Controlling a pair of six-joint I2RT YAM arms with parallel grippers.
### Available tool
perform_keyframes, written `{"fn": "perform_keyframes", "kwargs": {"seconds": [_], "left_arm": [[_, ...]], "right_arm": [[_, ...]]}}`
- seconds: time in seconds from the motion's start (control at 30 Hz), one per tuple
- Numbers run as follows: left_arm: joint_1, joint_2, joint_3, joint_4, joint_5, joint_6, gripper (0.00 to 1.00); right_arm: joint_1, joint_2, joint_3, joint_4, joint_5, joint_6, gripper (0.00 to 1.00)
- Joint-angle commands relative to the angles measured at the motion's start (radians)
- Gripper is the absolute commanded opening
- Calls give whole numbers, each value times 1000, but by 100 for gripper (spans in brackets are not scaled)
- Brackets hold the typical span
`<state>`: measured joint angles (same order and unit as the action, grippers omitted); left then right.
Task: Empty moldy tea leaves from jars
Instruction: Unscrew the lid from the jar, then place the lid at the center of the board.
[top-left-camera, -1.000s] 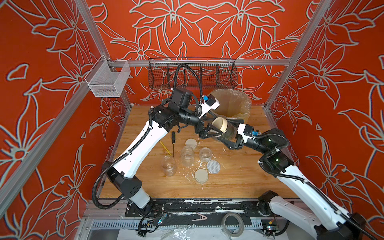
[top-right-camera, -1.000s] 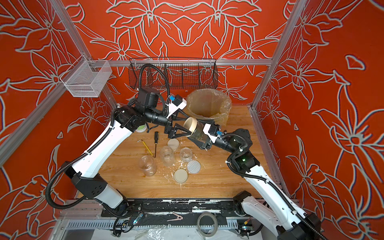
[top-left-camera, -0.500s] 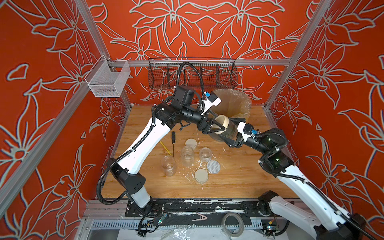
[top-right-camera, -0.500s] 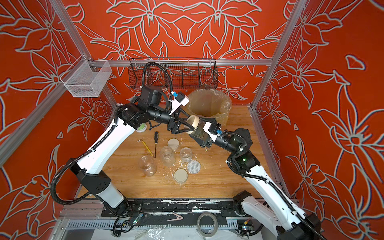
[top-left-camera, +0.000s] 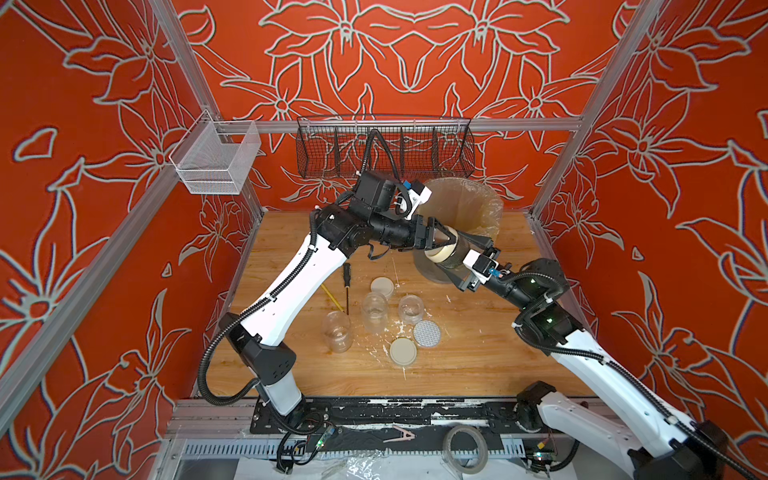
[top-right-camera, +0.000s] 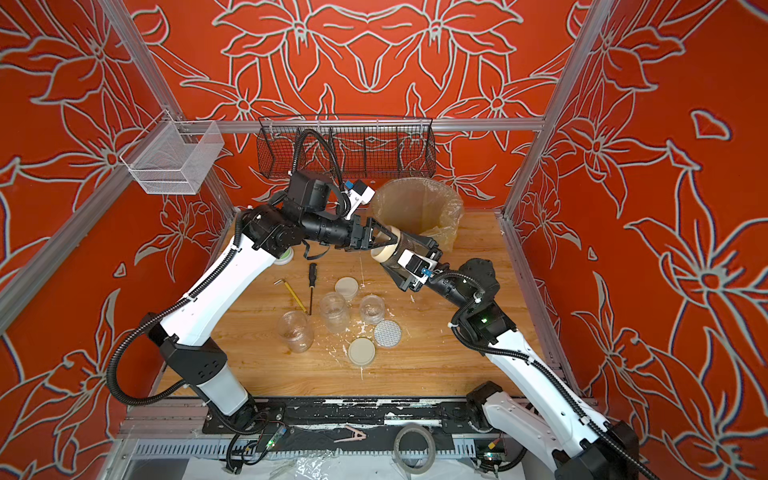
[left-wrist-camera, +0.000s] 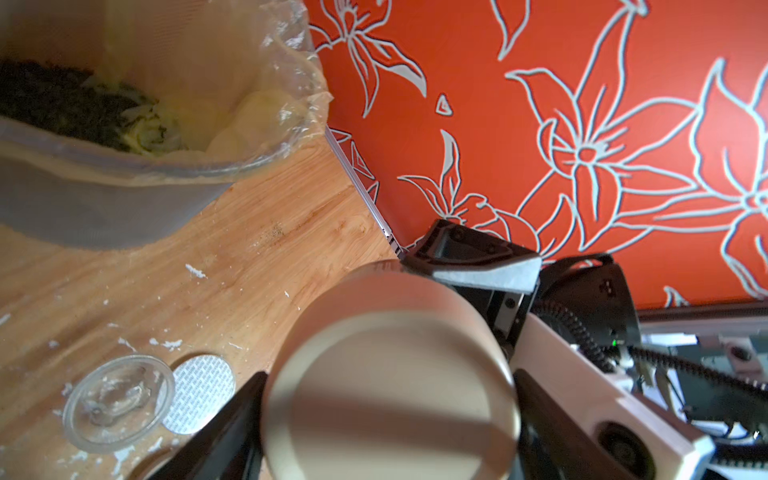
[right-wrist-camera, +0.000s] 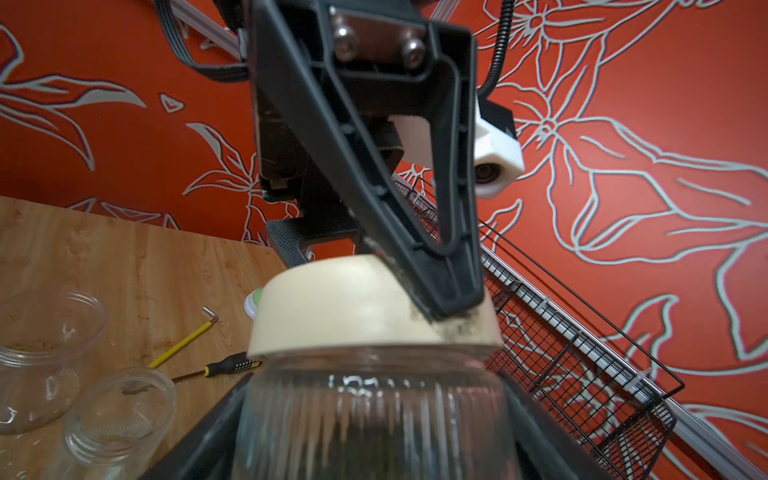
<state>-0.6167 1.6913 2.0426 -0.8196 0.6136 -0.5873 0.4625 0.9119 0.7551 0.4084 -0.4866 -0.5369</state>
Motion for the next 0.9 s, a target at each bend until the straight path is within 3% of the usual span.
{"fn": "perform_keyframes", "kwargs": {"seconds": [0.0, 0.2, 0.33, 0.5, 0.67, 0.77, 0.87], "left_arm": [[34, -82, -5, 72, -231, -203, 38], [34, -104, 5, 120, -210, -345, 32], [34, -100, 43, 105, -246, -296, 32], [34, -149, -15, 82, -607, -96, 31], [34, -166, -148, 132, -937, 88, 29], [37, -145, -209, 178, -998, 191, 29], [43, -102, -249, 203, -980, 248, 29]], "right_arm": [[-1, -11, -35, 64, 55, -71, 0], [7, -5, -60, 102, 68, -62, 0], [8, -20, -66, 118, 71, -15, 0], [8, -91, -100, 211, 79, 191, 0], [8, -197, -106, 135, 85, 304, 0], [8, -256, -72, 21, 82, 351, 0], [8, -292, -39, -69, 53, 390, 0]]}}
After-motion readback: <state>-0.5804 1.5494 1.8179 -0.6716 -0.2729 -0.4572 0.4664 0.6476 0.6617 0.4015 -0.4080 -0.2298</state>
